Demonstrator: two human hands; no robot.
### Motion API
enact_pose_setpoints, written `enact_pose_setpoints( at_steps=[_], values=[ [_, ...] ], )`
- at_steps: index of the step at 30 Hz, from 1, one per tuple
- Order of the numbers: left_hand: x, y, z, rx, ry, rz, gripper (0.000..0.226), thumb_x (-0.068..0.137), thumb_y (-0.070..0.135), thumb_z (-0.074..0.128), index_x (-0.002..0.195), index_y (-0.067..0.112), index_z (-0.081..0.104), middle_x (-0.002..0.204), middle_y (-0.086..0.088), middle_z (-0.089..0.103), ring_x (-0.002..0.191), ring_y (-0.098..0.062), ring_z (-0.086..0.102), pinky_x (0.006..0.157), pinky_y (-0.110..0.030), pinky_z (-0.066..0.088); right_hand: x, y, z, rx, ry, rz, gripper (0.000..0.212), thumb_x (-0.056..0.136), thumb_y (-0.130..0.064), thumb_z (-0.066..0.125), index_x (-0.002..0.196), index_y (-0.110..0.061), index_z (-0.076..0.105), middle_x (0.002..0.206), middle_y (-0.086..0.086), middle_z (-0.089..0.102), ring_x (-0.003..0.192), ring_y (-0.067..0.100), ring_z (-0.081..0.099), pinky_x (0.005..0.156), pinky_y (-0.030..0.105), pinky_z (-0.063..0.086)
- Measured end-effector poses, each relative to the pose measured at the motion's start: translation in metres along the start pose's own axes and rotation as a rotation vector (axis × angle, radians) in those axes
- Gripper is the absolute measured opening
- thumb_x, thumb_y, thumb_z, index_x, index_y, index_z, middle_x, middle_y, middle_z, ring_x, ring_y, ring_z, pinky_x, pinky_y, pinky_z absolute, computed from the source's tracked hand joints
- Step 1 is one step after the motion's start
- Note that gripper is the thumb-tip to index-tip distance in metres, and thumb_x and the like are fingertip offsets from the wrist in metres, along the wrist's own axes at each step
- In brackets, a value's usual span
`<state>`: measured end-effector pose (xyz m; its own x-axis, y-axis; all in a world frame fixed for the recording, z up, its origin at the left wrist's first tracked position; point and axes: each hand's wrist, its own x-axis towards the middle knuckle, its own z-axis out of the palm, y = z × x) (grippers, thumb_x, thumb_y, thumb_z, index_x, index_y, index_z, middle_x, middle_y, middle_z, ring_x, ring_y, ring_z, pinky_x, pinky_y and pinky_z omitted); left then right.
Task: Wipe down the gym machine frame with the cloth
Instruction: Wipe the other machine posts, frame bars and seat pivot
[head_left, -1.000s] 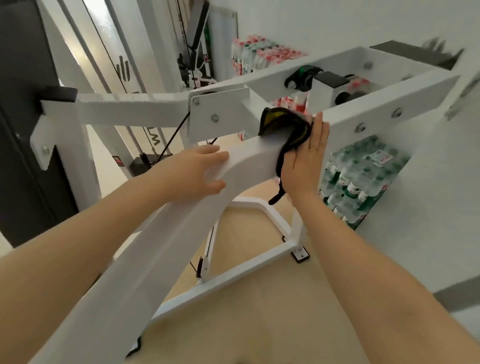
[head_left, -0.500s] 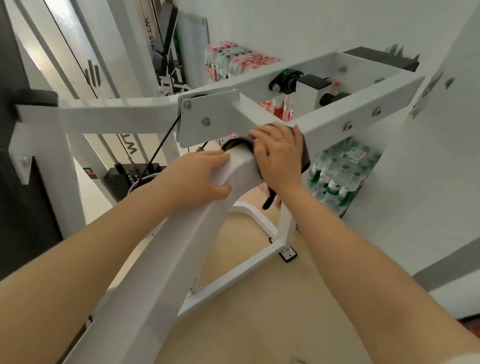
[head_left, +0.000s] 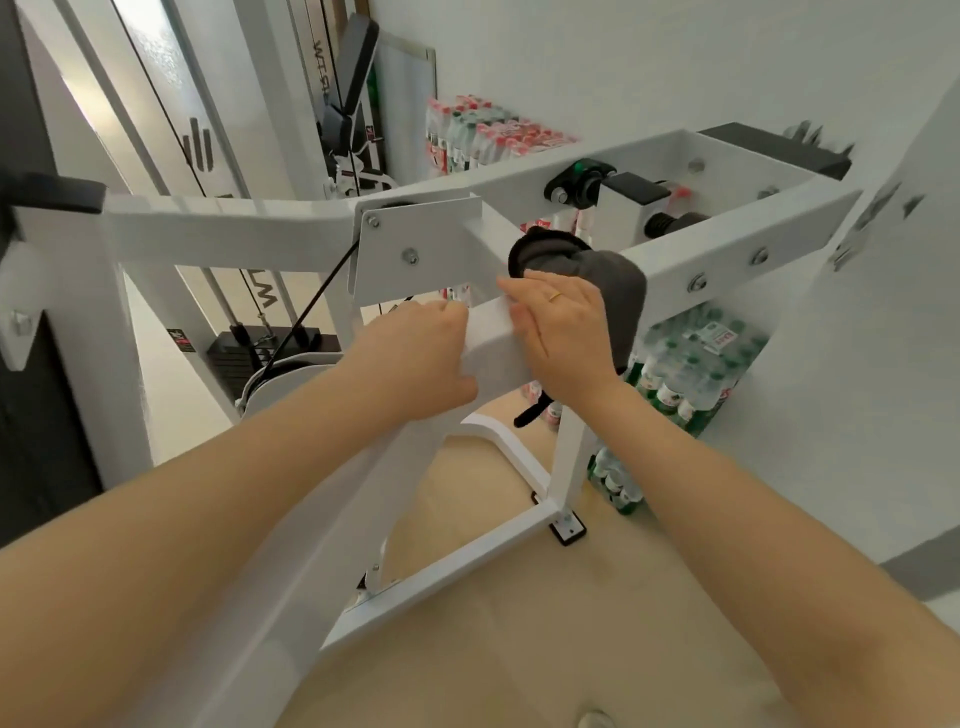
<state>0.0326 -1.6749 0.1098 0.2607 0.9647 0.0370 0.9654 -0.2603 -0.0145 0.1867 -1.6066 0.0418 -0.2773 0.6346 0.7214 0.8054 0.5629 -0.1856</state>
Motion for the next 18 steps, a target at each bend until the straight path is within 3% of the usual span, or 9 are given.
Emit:
enact_pose_setpoints(
  at_steps=[2, 5, 7, 9, 13, 15, 18],
  values=[
    [0.007, 0.005, 0.0, 0.002, 0.035, -0.029, 0.032, 0.086, 0.038, 0.052, 0.089, 0.013, 0.033, 0.097, -0.003, 0.047, 0.088, -0.022, 0.041, 0.068, -0.031, 0.031, 0.002, 0.005, -0.008, 0.09, -0.08, -0.026, 0.045, 0.093, -0.027, 0.031, 0.112, -0.009, 0.068, 0.108, 0.008, 0.07, 0.105, 0.024, 0.063, 0.092, 0.033, 0.034],
    [0.016, 0.01, 0.003, -0.018, 0.056, -0.033, 0.037, 0.087, 0.043, 0.05, 0.105, 0.01, 0.044, 0.114, -0.003, 0.052, 0.103, -0.024, 0.047, 0.073, -0.032, 0.036, 0.012, 0.038, -0.024, 0.156, -0.244, -0.076, 0.05, 0.095, -0.031, 0.029, 0.129, -0.005, 0.055, 0.139, 0.01, 0.049, 0.124, 0.025, 0.05, 0.102, 0.035, 0.035],
    [0.026, 0.016, 0.003, -0.059, 0.062, -0.018, 0.048, 0.088, 0.043, 0.049, 0.124, 0.013, 0.044, 0.124, -0.002, 0.049, 0.112, -0.024, 0.046, 0.082, -0.034, 0.039, 0.021, 0.067, -0.035, 0.169, -0.301, 0.007, 0.052, 0.095, -0.03, 0.029, 0.137, -0.003, 0.045, 0.152, 0.01, 0.028, 0.138, 0.024, 0.031, 0.111, 0.029, 0.022],
    [0.037, 0.022, 0.003, -0.113, 0.073, -0.005, 0.052, 0.088, 0.044, 0.05, 0.131, 0.016, 0.041, 0.131, -0.001, 0.047, 0.118, -0.023, 0.044, 0.09, -0.035, 0.041, 0.025, 0.099, -0.042, 0.074, -0.332, 0.09, 0.057, 0.092, -0.035, 0.024, 0.138, -0.006, 0.044, 0.152, 0.008, 0.029, 0.143, 0.024, 0.018, 0.113, 0.026, 0.008],
    [0.06, 0.038, 0.002, -0.158, 0.057, 0.034, 0.062, 0.088, 0.045, 0.051, 0.141, 0.019, 0.031, 0.143, 0.002, 0.038, 0.128, -0.021, 0.038, 0.098, -0.036, 0.038, 0.025, 0.131, -0.051, -0.151, -0.311, 0.1, 0.068, 0.088, -0.05, 0.012, 0.127, -0.018, 0.057, 0.132, 0.002, 0.056, 0.136, 0.026, 0.034, 0.113, 0.043, 0.008],
    [0.069, 0.046, 0.004, -0.157, 0.04, 0.03, 0.06, 0.087, 0.045, 0.052, 0.137, 0.016, 0.037, 0.141, 0.001, 0.04, 0.126, -0.022, 0.039, 0.098, -0.038, 0.04, 0.022, 0.119, -0.049, -0.121, -0.294, 0.093, 0.067, 0.089, -0.049, 0.014, 0.123, -0.015, 0.06, 0.125, 0.004, 0.061, 0.125, 0.026, 0.046, 0.109, 0.043, 0.02],
    [0.081, 0.055, 0.008, -0.116, 0.056, 0.0, 0.06, 0.083, 0.051, 0.054, 0.129, 0.013, 0.045, 0.133, -0.002, 0.045, 0.12, -0.025, 0.043, 0.096, -0.042, 0.041, 0.007, 0.091, -0.037, -0.128, -0.31, -0.091, 0.062, 0.091, -0.046, 0.023, 0.127, -0.007, 0.056, 0.129, 0.011, 0.058, 0.123, 0.028, 0.05, 0.103, 0.04, 0.029]
  ],
)
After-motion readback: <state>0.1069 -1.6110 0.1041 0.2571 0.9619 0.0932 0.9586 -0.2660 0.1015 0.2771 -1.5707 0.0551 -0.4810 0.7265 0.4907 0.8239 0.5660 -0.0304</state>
